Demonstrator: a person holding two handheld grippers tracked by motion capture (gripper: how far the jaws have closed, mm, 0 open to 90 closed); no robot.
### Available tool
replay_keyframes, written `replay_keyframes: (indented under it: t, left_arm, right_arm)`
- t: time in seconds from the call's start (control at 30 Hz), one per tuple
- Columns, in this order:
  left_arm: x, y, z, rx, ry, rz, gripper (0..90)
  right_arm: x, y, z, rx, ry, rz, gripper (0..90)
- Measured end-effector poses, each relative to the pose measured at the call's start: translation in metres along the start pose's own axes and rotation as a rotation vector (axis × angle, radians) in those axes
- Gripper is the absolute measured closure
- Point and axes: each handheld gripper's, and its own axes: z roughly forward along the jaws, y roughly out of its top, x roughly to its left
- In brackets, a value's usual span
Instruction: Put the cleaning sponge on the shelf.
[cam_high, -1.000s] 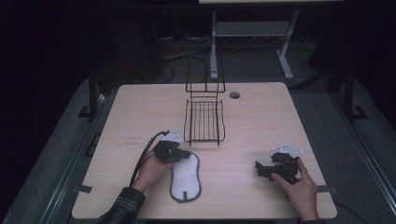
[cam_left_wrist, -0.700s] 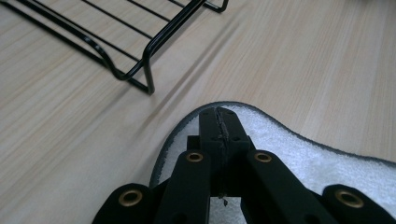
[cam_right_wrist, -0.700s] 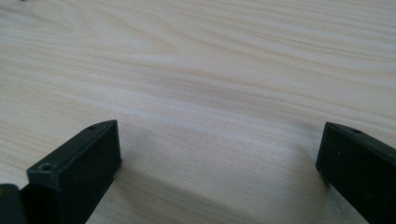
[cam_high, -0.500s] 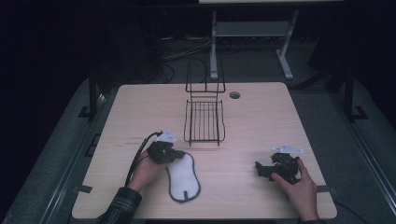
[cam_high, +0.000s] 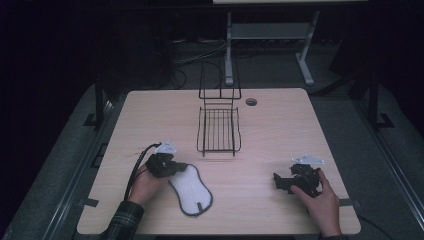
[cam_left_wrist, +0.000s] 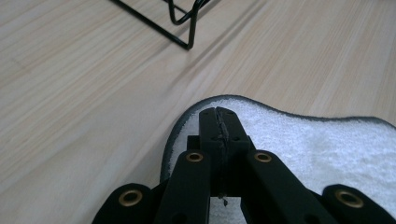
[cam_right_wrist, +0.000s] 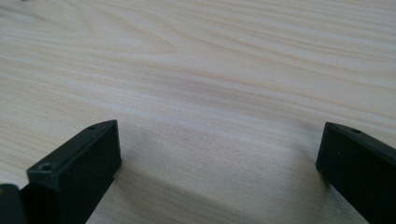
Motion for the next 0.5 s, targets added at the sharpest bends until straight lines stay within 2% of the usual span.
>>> replay_keyframes:
  t: [0.17, 0.5]
  left_arm:
    - [0.002, -0.007, -0.006, -0.005, 0.002, -0.018, 89.6]
    - [0.001, -0.027, -0.027, 0.001, 0.057, -0.027, 89.6]
  right_arm:
    - [0.0, 0.0, 0.0, 0.0, 0.0, 0.0, 0.0]
    - [0.0, 0.0, 0.0, 0.0, 0.0, 0.0, 0.0]
